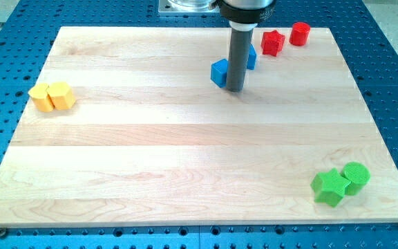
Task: Arrange the blue blocks in the diagonal line
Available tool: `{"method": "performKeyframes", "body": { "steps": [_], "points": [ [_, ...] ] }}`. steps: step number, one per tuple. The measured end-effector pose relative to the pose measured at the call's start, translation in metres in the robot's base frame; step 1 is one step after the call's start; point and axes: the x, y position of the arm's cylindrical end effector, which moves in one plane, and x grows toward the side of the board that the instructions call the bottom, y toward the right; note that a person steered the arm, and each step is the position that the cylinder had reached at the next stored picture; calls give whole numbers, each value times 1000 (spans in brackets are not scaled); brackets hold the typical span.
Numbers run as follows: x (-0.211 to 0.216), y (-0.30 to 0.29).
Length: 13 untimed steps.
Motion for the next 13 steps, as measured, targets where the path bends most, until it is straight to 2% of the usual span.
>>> {"method": "performKeyframes", "body": {
  "steps": [2, 5, 6, 8, 9, 10, 11, 12, 13],
  "points": [
    [-27, 39],
    [-48, 47],
    [-21, 49],
    [-6, -33],
    [6, -47],
    [20, -100],
    [-37, -113],
    [-63, -99],
    [-61, -76]
  ]
}}
